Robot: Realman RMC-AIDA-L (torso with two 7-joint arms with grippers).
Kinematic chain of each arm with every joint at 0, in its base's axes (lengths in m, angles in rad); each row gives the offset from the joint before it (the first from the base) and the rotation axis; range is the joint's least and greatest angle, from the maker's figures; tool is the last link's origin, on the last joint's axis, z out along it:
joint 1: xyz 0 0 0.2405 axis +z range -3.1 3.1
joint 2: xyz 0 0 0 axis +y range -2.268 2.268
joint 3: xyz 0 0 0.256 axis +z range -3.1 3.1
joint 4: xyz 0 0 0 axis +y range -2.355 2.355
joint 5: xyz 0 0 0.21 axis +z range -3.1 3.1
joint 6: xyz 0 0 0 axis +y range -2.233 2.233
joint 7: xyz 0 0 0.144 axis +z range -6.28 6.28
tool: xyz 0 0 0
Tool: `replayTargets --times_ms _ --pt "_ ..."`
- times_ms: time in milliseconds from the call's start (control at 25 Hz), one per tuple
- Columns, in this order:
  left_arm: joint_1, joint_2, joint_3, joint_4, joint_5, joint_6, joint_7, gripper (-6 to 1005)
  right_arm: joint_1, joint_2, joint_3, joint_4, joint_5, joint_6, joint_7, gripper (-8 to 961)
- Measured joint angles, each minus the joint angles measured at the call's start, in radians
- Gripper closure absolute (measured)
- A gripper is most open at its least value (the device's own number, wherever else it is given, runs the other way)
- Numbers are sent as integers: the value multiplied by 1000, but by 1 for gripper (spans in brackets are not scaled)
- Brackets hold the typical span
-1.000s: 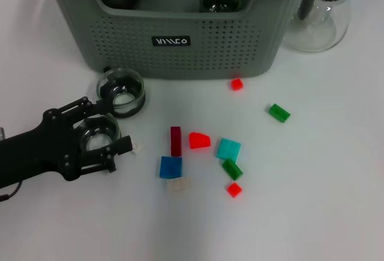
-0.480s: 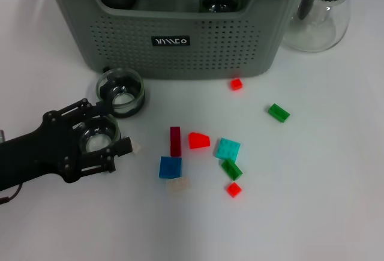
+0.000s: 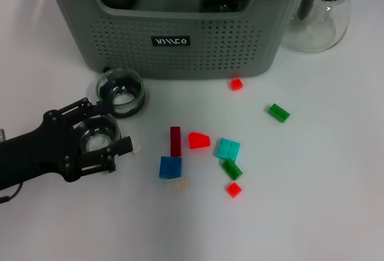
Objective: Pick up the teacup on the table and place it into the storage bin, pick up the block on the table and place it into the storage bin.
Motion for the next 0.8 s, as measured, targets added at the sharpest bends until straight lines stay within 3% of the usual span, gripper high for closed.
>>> replayTargets --times_ms 400,600,720,800 --pt "0 0 0 0 -11 0 -1 157 -8 2 -10 17 -1 30 0 892" --pt "1 0 0 0 -11 0 0 158 -19 2 0 -2 16 40 2 791" --pt "3 0 0 0 -11 0 1 158 -57 1 10 -82 58 46 -1 731" --pt "4 0 -1 0 -11 1 2 158 -119 0 24 -197 138 50 -22 710"
